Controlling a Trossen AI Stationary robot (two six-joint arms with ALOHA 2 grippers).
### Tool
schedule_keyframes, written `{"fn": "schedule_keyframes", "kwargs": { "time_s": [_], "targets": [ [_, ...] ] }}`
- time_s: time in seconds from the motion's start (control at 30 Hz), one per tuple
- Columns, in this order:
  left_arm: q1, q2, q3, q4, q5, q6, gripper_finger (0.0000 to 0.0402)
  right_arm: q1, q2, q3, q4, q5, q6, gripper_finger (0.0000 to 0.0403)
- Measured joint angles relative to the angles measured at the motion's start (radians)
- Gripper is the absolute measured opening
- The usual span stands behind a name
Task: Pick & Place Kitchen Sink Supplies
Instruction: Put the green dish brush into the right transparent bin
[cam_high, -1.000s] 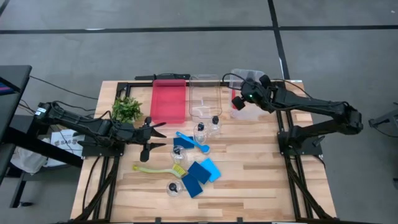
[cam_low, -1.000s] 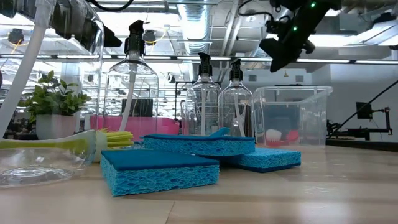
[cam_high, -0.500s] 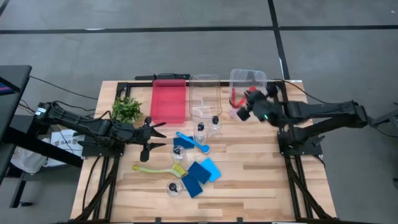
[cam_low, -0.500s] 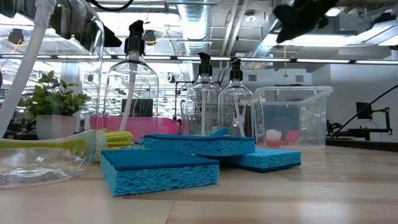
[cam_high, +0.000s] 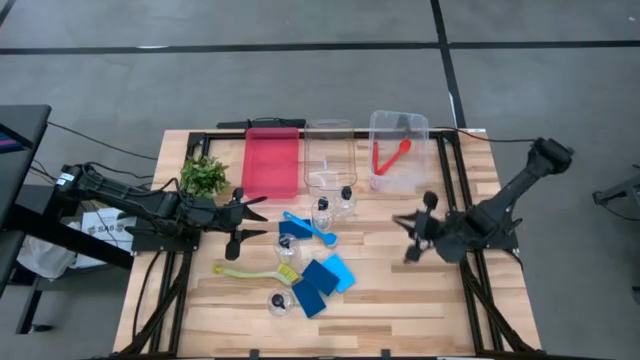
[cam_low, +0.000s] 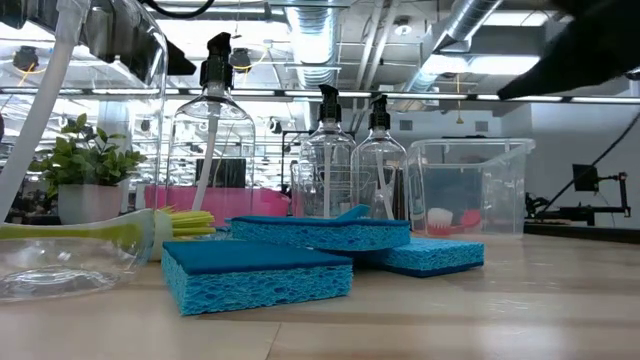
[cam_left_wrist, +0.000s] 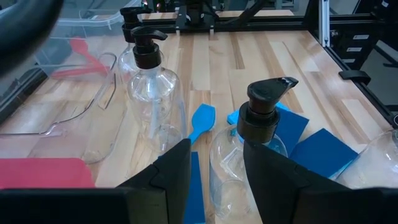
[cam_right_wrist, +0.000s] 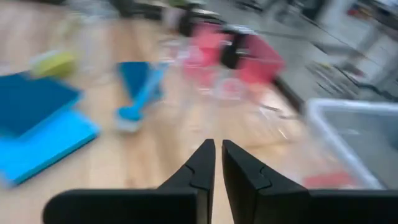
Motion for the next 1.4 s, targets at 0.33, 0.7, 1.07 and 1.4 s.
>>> {"fn": "schedule_keyframes", "kwargs": {
  "time_s": [0.33,0.7,1.07,1.4],
  "targets": [
    [0.000,0.000,0.000,0.011,0.000,0.010,0.0149,0.147,0.073,-0.003,0.028,-0.094,-0.030,0.0007],
    [0.000,0.000,0.000,0.011,0.000,0.010,0.0149,0.092,0.132,-0.088,0.424,-0.280,-0.306,0.0001],
    [0.000,0.000,0.000,0.017,0.000,0.010,0.0149,-0.226,0.035,-0.220,0.674,-0.701,-0.552,0.0001],
    [0.000,0.000,0.000,0.017,0.005,-0.002,0.0149,-0.388,-0.139,-0.370,0.666,-0.757,-0.428,0.0001]
  ]
}}
